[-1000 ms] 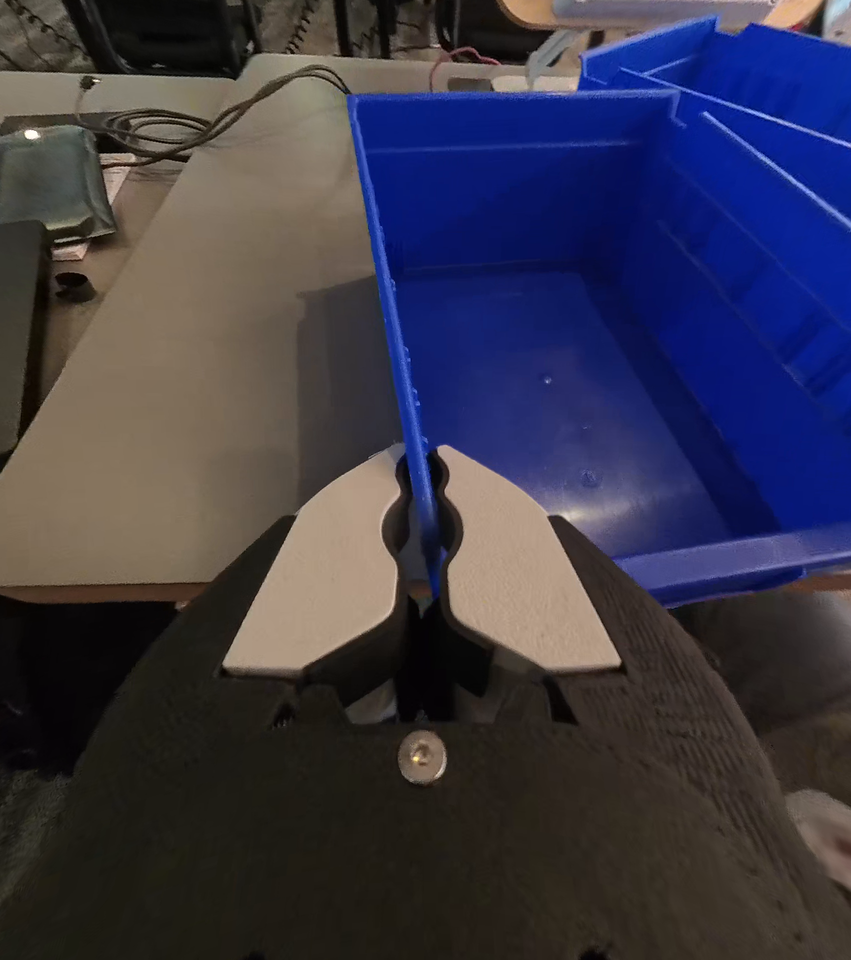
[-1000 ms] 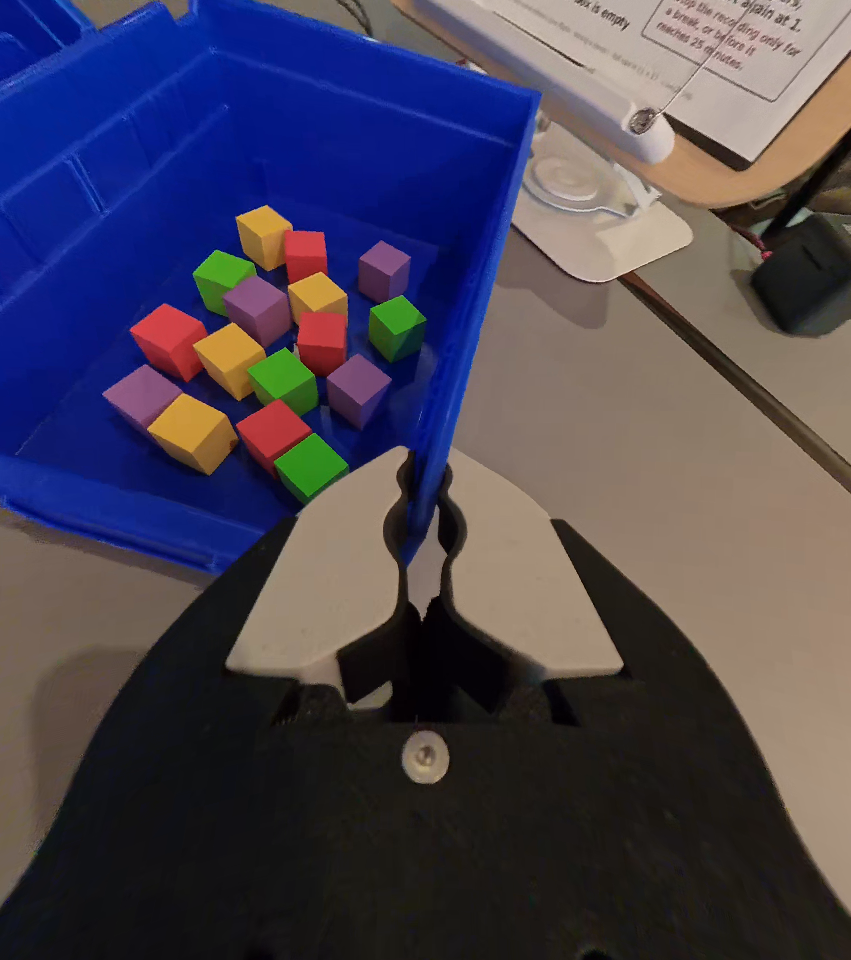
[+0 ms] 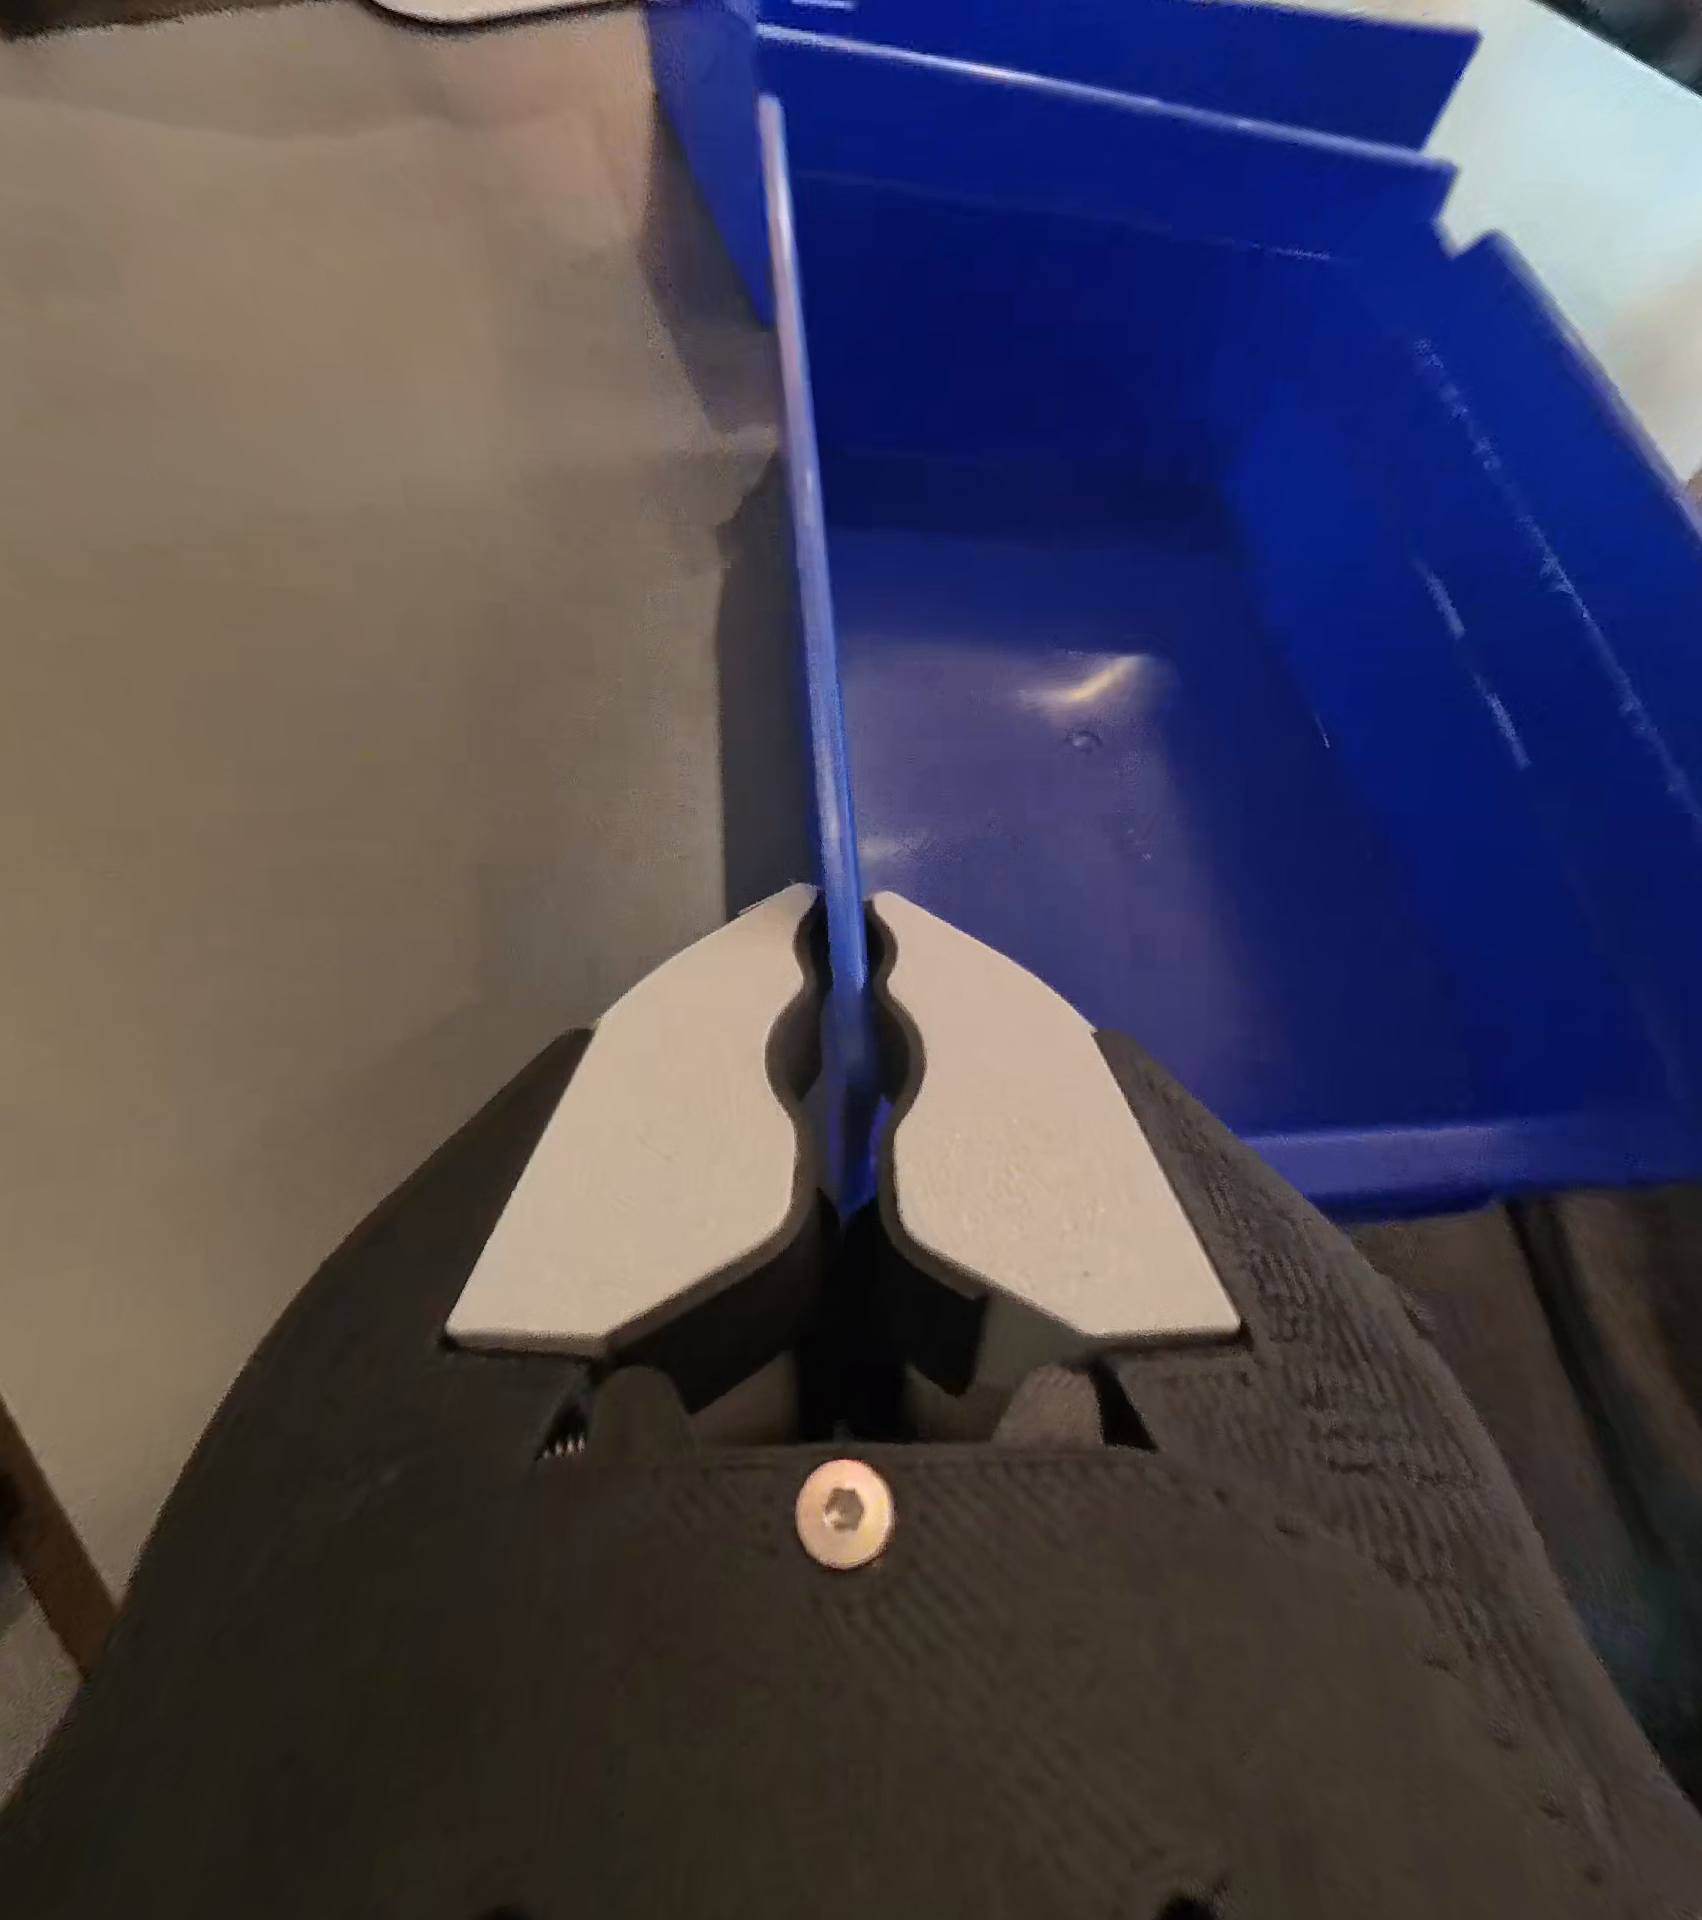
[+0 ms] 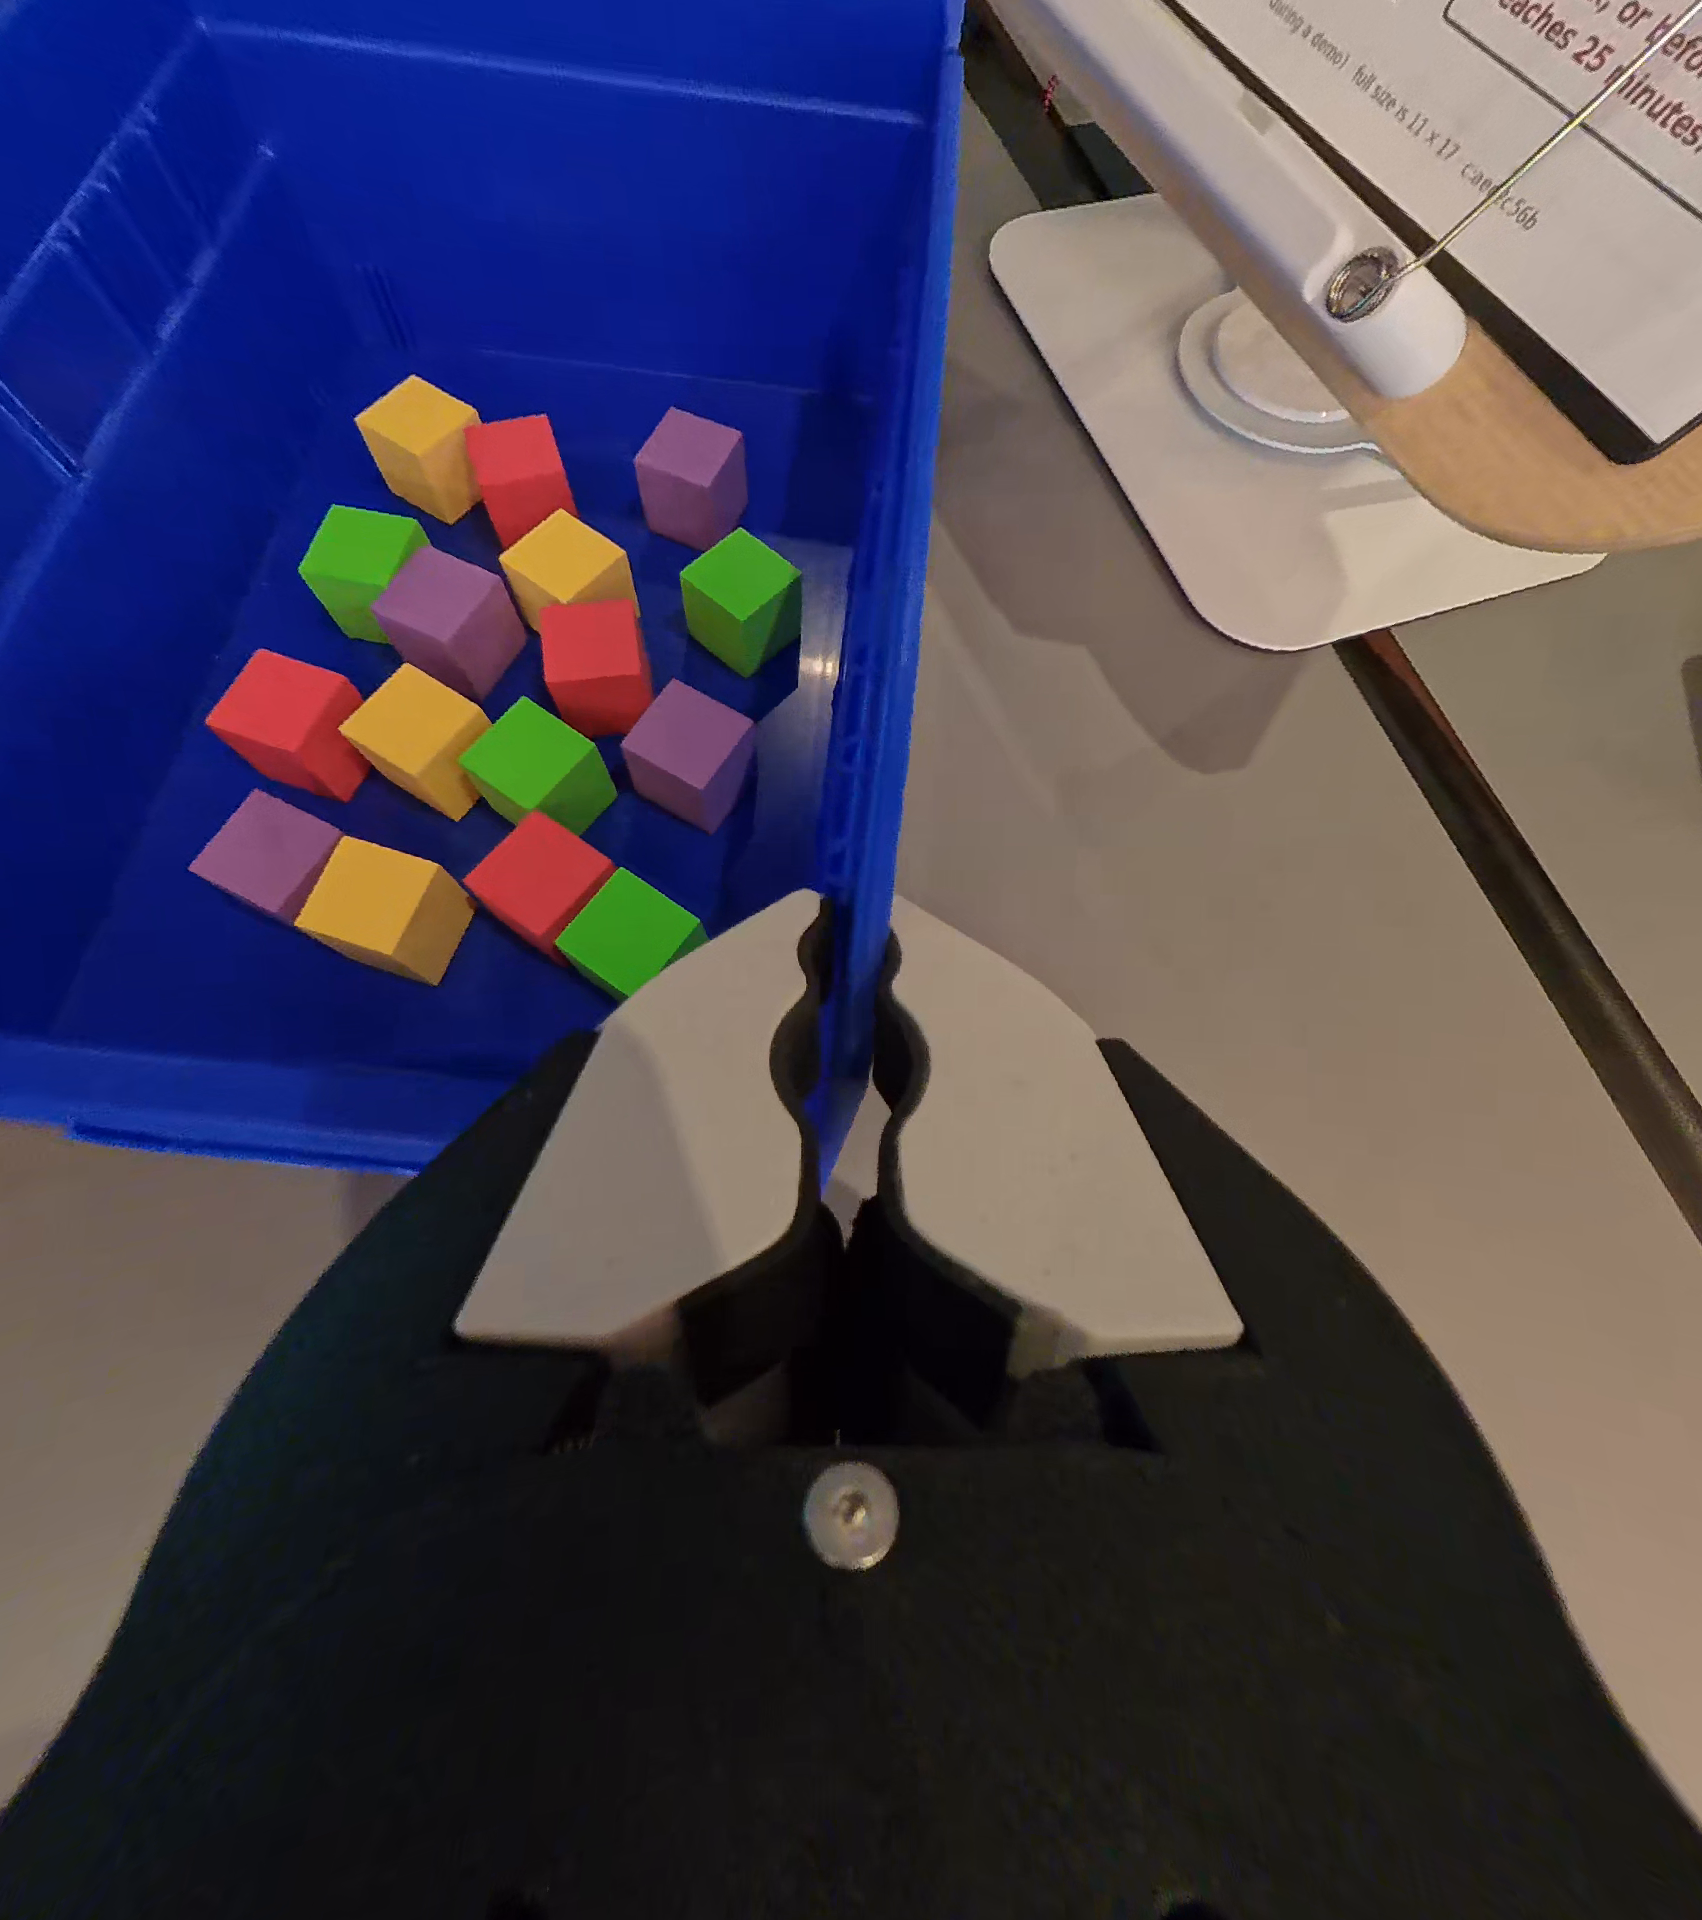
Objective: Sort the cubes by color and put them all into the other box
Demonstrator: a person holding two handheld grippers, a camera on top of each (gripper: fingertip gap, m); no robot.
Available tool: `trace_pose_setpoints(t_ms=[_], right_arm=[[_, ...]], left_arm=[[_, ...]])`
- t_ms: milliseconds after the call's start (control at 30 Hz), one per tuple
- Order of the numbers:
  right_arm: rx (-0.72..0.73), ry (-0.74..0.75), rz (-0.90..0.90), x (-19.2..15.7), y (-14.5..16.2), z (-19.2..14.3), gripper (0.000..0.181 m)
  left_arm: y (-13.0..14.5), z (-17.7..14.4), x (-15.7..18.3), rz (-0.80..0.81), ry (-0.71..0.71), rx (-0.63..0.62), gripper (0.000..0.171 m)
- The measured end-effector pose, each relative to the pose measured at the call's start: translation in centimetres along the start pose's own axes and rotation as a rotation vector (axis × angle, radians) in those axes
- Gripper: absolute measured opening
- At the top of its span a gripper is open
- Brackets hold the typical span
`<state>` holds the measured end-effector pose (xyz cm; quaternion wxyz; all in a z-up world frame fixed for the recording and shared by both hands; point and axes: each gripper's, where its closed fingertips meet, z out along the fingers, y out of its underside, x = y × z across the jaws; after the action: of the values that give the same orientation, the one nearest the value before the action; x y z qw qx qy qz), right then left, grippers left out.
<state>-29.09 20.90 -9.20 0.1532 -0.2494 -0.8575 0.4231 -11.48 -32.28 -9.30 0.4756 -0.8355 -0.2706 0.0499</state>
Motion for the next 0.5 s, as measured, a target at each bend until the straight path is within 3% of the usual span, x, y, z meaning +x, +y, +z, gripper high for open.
trace_pose_setpoints(t_ms=[333,500], right_arm=[[-0.023,-0.059,-0.010,-0.2,-0.4,0.3,0.003],[-0.017,-0.122,-0.015,0.1,-1.0,1.3,0.003]], left_arm=[[-3.4,5.3,-0.2,0.270,0.375,-0.179,0.005],[-5.3,8.4,0.7,0.319,0.512,-0.240,0.005]])
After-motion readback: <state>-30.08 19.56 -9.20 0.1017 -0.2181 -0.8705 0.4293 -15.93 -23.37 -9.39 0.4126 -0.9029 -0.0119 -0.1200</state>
